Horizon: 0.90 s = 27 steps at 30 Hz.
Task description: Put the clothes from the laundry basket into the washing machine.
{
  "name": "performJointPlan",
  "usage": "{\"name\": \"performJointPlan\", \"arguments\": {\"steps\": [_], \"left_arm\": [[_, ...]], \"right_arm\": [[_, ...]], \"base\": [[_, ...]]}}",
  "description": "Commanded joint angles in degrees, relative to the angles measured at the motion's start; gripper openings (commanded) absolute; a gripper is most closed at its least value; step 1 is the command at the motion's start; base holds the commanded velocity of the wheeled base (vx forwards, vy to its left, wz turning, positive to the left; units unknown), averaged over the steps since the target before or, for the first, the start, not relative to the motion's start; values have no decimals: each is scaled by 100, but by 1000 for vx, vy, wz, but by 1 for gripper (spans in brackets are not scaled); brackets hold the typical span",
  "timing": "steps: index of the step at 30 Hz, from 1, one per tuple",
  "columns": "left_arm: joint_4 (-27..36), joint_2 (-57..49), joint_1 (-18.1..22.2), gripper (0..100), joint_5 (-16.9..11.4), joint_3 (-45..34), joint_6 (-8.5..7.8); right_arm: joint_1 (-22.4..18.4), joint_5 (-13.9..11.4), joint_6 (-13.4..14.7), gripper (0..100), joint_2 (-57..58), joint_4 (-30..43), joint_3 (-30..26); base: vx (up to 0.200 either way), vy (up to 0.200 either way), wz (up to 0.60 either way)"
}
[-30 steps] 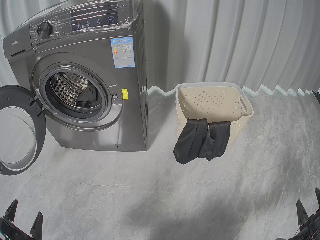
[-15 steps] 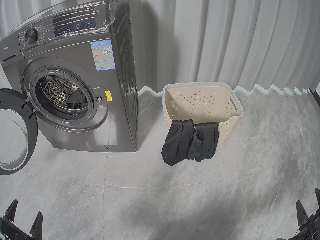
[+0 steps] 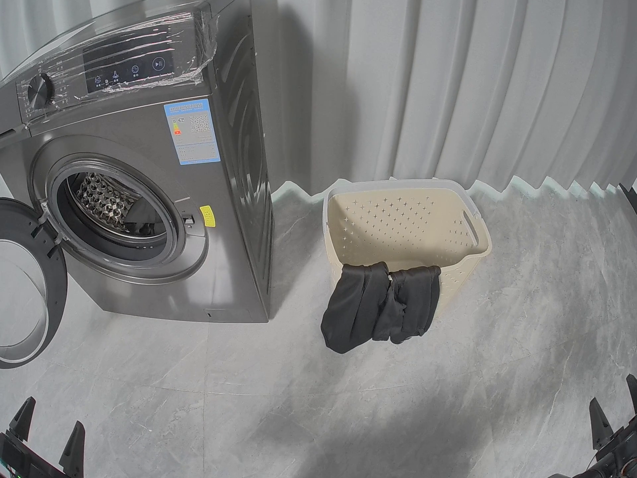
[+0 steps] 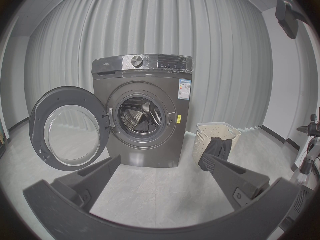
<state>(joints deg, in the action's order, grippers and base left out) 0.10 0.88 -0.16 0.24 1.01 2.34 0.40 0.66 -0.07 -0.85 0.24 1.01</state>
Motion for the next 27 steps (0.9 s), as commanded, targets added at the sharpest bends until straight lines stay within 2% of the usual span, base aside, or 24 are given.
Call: {"name": "performJointPlan", "arguments": {"steps": [1, 19, 27], "left_arm": [[-1, -88, -2, 100, 2, -92, 3], [-1, -88, -2, 100, 2, -92, 3], [-1, -88, -2, 100, 2, -92, 3]], "right_arm": [[4, 4, -1, 100, 85, 2, -92], [4, -4, -1, 100, 85, 2, -92], [4, 4, -1, 100, 85, 2, -92]], "base": [[0, -200, 0], [0, -200, 0], [0, 0, 0]]}}
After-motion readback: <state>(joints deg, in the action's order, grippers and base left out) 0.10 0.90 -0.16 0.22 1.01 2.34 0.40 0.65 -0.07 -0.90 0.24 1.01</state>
